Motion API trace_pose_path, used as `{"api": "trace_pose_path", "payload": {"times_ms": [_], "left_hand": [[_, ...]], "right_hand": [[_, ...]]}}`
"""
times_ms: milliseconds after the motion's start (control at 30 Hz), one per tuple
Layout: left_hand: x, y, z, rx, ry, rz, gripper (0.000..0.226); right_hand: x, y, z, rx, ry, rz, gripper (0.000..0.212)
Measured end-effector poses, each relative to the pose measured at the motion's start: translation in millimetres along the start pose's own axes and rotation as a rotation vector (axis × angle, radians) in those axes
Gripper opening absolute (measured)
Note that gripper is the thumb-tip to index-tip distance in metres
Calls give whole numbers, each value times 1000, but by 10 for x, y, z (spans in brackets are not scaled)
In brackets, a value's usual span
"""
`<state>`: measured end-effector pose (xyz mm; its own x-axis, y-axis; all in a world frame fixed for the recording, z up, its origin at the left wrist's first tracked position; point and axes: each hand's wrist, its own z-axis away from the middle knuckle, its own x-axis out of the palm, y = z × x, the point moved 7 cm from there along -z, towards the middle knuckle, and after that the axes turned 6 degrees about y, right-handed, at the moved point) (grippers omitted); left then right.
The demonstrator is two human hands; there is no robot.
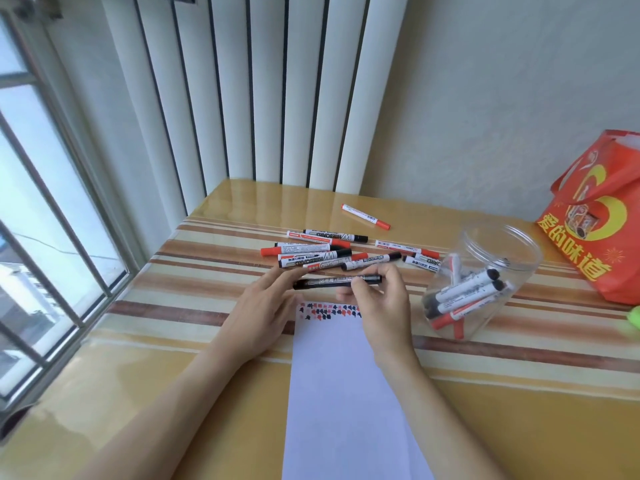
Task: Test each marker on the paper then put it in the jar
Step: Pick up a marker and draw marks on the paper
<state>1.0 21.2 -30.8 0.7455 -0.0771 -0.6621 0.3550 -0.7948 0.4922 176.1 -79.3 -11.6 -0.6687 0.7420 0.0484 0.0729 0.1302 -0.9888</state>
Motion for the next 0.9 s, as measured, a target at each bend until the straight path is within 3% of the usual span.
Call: {"api": "trace_pose_path", "payload": {"times_ms": [67, 133, 167, 267, 367, 600, 733, 900], "left_hand": [[-16, 21, -10, 41, 26, -11, 29], [-2, 12, -15, 61, 33, -22, 27], [15, -2, -16, 63, 29, -38, 28], [41, -12, -10, 76, 25, -100, 32], [30, 59, -11, 104, 16, -87, 32], [59, 134, 8, 175, -31, -114, 24], [90, 169, 28, 203, -72, -136, 26], [87, 174, 45, 206, -72, -182, 21]], "right_hand": [[22, 106, 18, 106, -65, -66, 6], [5, 139, 9, 86, -128, -39, 8], [-20, 113, -16, -30, -147, 87, 8], [69, -46, 56, -620, -221, 711, 7], [248, -80, 189, -893, -215, 1020, 18], [391, 23, 291, -996, -220, 1098, 25], [353, -1, 339, -948, -248, 1110, 31], [377, -65, 371, -942, -283, 1081, 20]]}}
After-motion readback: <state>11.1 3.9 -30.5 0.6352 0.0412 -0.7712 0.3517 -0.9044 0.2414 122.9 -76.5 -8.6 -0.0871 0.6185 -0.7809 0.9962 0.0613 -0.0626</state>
